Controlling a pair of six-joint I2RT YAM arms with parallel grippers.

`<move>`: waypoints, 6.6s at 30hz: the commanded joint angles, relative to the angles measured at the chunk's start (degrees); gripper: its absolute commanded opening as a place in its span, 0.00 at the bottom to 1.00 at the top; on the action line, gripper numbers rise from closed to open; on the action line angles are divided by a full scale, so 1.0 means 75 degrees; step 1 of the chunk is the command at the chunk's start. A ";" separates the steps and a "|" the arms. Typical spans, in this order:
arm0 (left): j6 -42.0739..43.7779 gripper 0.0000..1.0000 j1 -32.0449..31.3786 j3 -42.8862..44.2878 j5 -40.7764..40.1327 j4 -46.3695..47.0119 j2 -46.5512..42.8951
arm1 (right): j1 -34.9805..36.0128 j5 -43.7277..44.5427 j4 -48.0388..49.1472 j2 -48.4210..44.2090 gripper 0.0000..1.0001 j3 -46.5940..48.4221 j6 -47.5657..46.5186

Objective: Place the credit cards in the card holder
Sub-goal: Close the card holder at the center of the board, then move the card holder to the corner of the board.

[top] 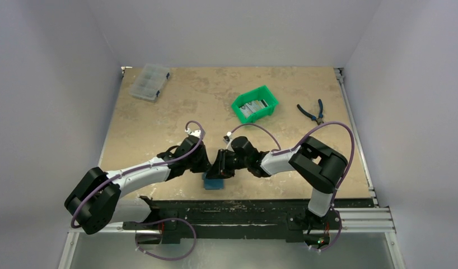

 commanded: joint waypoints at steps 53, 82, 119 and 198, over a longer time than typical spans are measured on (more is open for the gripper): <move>0.0254 0.00 0.0062 -0.0126 0.0284 -0.0169 -0.0030 | 0.0141 0.1403 -0.1949 -0.1135 0.00 0.0446 -0.1186; 0.0331 0.00 0.0088 -0.0102 0.0332 -0.0163 0.0061 | 0.0163 0.1543 -0.2742 -0.1139 0.00 0.0235 -0.1044; 0.0319 0.00 0.0097 -0.0538 0.0742 0.0462 -0.0193 | 0.0188 0.2568 -0.7523 0.1556 0.00 0.2671 -0.2638; 0.0076 0.76 0.0248 -0.0113 0.0211 -0.1046 -0.0850 | -0.3192 0.0339 -0.4313 -0.4420 0.68 -0.0560 -0.5032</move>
